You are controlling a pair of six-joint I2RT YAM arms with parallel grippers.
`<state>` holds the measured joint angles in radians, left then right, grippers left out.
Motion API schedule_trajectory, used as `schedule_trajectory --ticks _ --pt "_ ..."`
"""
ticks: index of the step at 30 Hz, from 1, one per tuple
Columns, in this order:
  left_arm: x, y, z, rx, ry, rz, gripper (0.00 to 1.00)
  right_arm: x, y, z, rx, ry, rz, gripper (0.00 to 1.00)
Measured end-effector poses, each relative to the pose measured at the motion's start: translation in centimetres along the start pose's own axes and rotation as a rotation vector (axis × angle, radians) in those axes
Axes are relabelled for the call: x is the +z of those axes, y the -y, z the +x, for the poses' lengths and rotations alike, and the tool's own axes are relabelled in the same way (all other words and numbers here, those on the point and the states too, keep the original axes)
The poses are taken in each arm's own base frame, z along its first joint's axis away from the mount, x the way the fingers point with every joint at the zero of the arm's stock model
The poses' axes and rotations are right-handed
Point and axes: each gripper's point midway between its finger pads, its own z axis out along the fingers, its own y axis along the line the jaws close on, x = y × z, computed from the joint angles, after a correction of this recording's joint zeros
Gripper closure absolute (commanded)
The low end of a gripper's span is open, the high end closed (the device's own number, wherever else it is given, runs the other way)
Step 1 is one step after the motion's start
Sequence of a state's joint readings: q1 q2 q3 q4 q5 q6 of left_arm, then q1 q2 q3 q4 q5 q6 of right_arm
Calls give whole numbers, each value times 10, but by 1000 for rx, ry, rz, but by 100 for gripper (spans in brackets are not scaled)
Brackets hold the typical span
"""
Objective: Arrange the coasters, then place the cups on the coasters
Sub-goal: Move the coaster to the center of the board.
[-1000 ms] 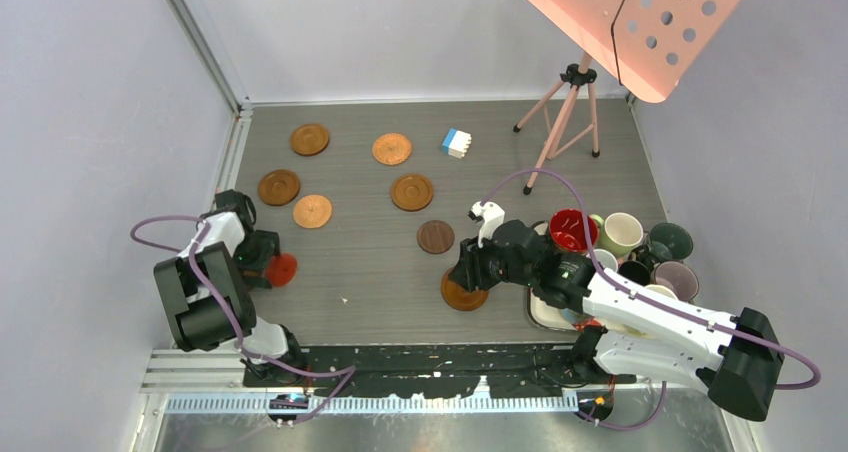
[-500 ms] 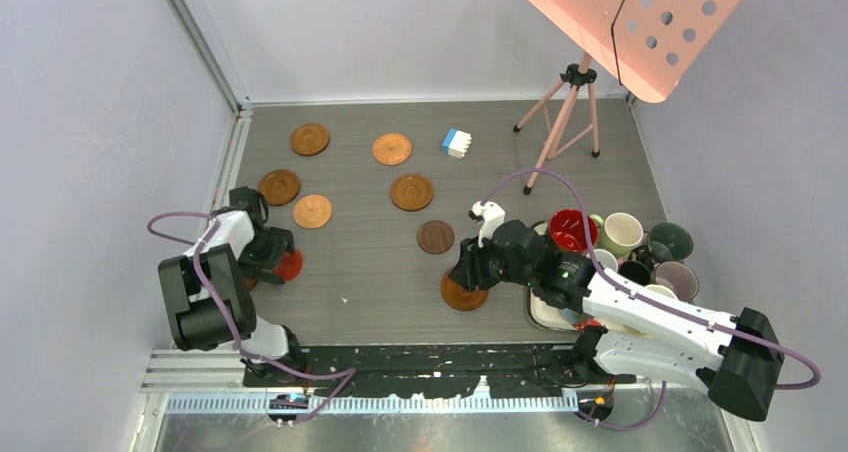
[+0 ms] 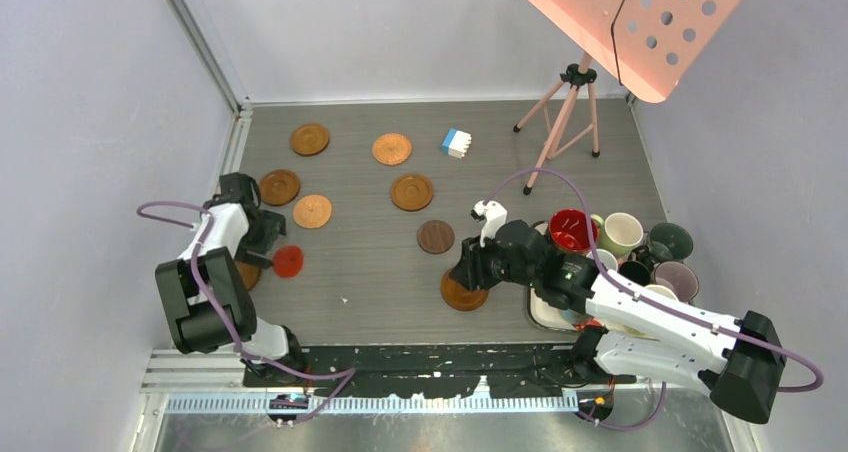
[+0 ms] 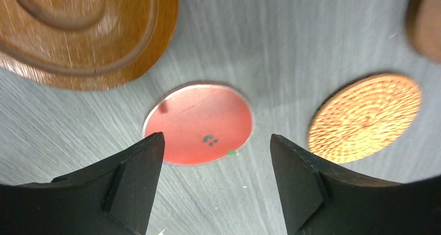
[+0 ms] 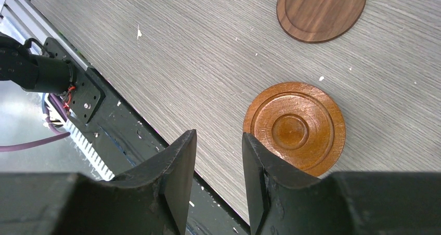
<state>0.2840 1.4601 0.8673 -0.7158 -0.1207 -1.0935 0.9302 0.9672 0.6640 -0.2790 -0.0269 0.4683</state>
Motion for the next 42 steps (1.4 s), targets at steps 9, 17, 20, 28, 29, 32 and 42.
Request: schedule_trajectory --ticks 9,17,20,28,29,32,42 --pt "3 17 -38 9 81 29 64 -4 -1 -3 -1 14 -2 56" --pt "16 14 -45 -9 74 9 80 -8 1 -2 -4 12 2 56" --pt "18 13 -46 -17 68 8 80 -11 2 -4 -7 25 9 56" --pt "26 17 -31 -52 -23 20 86 -16 5 -8 -12 47 25 56" --pt "27 18 -28 -61 -35 19 86 -16 5 -8 -14 47 26 56" --pt "29 17 -25 -81 -46 23 86 -16 6 -8 -14 48 30 56" --pt "26 9 -18 -120 -43 35 89 -23 5 -14 -18 79 26 56"
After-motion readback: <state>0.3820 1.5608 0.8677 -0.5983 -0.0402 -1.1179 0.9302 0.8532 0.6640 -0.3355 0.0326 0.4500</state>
